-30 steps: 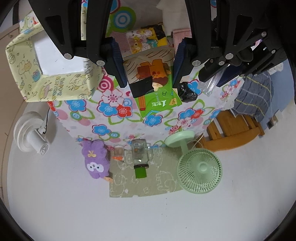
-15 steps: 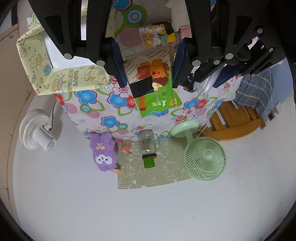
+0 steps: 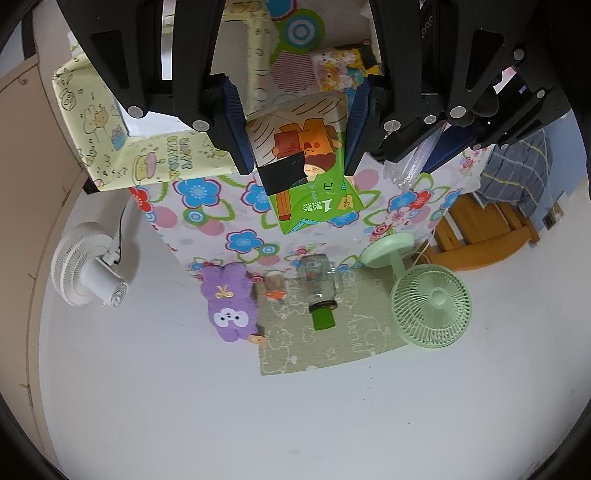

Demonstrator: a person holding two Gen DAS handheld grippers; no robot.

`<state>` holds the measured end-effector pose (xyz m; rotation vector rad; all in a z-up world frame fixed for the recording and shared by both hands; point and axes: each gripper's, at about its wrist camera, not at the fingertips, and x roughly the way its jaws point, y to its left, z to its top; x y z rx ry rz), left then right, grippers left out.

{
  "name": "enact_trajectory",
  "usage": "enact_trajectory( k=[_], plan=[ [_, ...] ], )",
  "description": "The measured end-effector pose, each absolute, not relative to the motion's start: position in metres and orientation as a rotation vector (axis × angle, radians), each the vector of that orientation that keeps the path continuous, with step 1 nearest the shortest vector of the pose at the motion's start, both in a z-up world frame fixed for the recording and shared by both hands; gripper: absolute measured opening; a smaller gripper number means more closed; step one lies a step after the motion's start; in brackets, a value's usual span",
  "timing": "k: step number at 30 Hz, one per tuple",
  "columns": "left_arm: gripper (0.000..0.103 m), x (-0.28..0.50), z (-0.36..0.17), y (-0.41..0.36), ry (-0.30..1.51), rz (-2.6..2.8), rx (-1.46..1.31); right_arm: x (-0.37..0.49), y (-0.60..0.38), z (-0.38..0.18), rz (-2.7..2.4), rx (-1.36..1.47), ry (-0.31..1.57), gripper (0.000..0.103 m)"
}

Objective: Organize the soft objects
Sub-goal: 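Lift and carry the bag and green box toward the yellow-green paper basket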

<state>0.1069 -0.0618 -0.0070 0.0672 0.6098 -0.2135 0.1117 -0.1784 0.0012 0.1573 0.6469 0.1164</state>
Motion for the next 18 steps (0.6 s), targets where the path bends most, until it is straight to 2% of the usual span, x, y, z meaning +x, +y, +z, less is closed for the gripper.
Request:
enact_trajectory(
  k=[18],
  plan=[
    [0.025, 0.105, -0.01, -0.123, 0.612, -0.289, 0.088, 0.102, -0.237, -0.004, 0.041, 0.171, 0.635, 0.052]
  ],
)
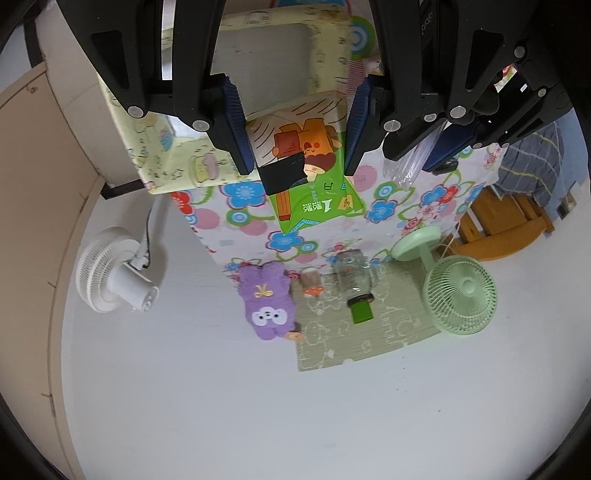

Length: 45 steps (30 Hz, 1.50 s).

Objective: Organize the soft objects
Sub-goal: 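Lift and carry the bag and green box toward the yellow-green paper basket, then lower both held items into the basket and open both grippers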

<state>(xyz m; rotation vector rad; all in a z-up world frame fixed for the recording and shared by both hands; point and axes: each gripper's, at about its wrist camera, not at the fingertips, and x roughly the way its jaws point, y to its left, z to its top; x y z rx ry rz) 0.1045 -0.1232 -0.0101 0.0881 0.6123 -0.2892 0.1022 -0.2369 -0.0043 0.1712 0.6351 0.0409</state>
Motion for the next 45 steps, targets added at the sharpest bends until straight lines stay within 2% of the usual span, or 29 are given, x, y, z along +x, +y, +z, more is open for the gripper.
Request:
enact_trajectory(
  k=[34, 38, 40, 41, 45],
  plan=[
    [0.027, 0.133, -0.05, -0.216, 0.71, -0.386, 0.126, 0.122, -0.316, -0.047, -0.037, 0.183, 0.701, 0.052],
    [0.042, 0.138, -0.057, -0.217, 0.745, -0.371, 0.13, 0.126, -0.317, -0.054, -0.03, 0.19, 0.721, 0.052],
    [0.053, 0.139, -0.059, -0.217, 0.757, -0.365, 0.131, 0.128, -0.317, -0.057, -0.023, 0.195, 0.73, 0.052],
    [0.062, 0.14, -0.06, -0.217, 0.764, -0.36, 0.131, 0.129, -0.317, -0.058, -0.022, 0.197, 0.733, 0.052],
    [0.07, 0.139, -0.06, -0.216, 0.766, -0.342, 0.146, 0.132, -0.316, -0.061, -0.014, 0.204, 0.743, 0.052]
  ],
)
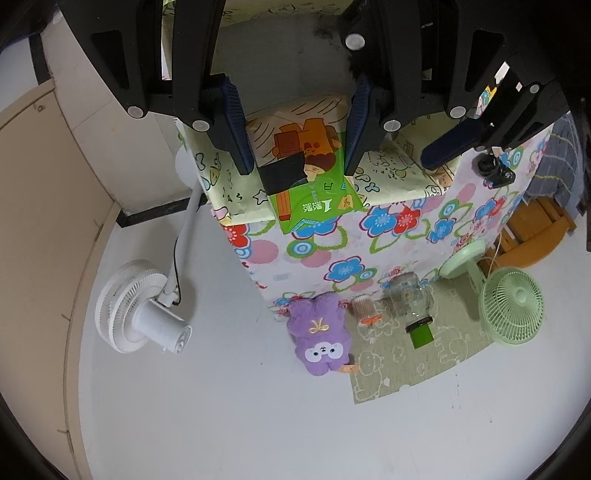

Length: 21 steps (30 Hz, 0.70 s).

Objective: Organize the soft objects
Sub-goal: 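Lower both held items into the basket and open both grippers, then withdraw both grippers up out of the basket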

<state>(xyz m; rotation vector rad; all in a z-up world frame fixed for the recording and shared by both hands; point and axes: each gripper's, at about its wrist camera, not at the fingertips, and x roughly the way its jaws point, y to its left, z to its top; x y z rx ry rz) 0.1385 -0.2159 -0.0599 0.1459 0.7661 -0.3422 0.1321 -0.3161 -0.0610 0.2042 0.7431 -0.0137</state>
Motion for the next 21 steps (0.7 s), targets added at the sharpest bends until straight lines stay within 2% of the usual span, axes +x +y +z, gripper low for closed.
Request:
enact_trajectory(
  k=[6, 11, 13, 15, 21],
  plan=[
    [0.074, 0.137, -0.06, -0.214, 0.772, -0.327, 0.154, 0.133, -0.314, -0.063, -0.005, 0.208, 0.754, 0.053],
    [0.075, 0.136, -0.06, -0.21, 0.779, -0.324, 0.153, 0.131, -0.311, -0.063, -0.012, 0.201, 0.762, 0.058],
    [0.079, 0.134, -0.059, -0.209, 0.779, -0.333, 0.146, 0.129, -0.311, -0.062, -0.016, 0.201, 0.758, 0.071],
    [0.09, 0.13, -0.056, -0.206, 0.755, -0.311, 0.147, 0.126, -0.31, -0.061, -0.002, 0.214, 0.75, 0.072],
    [0.092, 0.123, -0.05, -0.203, 0.732, -0.309, 0.153, 0.118, -0.308, -0.055, -0.021, 0.206, 0.727, 0.083]
  ],
)
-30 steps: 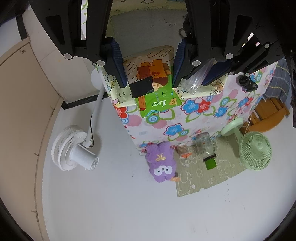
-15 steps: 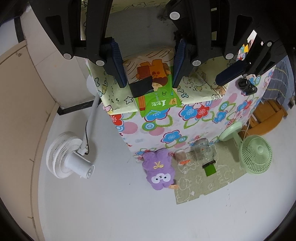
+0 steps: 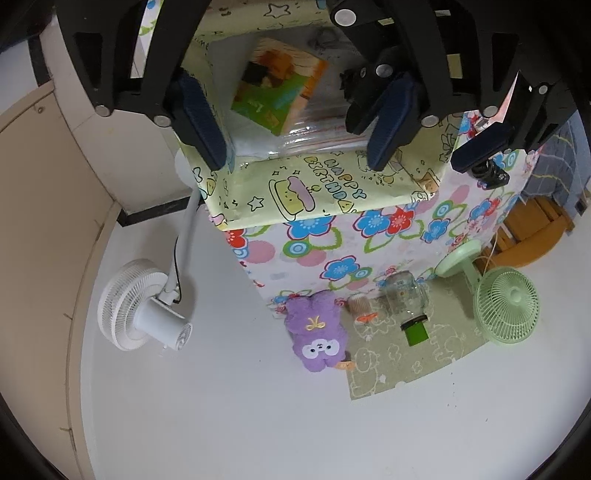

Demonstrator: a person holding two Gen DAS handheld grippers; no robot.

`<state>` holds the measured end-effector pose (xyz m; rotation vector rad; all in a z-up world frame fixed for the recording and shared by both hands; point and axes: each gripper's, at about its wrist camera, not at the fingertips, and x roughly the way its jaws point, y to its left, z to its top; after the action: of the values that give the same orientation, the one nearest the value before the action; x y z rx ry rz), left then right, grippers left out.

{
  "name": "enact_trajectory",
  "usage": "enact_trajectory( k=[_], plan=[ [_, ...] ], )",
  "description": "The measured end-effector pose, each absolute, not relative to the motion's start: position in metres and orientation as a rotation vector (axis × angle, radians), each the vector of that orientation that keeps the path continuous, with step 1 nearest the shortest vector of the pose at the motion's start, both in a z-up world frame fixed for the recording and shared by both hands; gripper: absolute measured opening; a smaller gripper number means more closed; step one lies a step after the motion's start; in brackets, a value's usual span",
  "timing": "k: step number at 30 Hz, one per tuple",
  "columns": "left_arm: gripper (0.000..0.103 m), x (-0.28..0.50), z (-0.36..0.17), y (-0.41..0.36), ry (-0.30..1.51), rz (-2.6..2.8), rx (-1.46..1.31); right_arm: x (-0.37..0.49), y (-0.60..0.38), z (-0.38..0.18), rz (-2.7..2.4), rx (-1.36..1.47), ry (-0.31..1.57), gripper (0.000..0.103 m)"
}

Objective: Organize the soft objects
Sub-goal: 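Withdraw both grippers up out of the basket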

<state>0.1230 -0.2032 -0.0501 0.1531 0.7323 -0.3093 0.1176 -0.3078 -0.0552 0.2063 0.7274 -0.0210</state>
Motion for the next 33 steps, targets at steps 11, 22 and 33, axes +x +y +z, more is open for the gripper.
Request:
enact_trajectory(
  k=[11, 22, 33],
  plan=[
    [0.097, 0.113, -0.041, -0.195, 0.714, -0.31, 0.14, 0.103, -0.302, -0.045, -0.036, 0.216, 0.708, 0.091],
    [0.1, 0.1, -0.031, -0.181, 0.688, -0.311, 0.125, 0.088, -0.29, -0.032, -0.049, 0.196, 0.674, 0.092],
    [0.1, 0.08, -0.023, -0.163, 0.643, -0.3, 0.131, 0.069, -0.273, -0.023, -0.035, 0.197, 0.633, 0.092]
  ],
)
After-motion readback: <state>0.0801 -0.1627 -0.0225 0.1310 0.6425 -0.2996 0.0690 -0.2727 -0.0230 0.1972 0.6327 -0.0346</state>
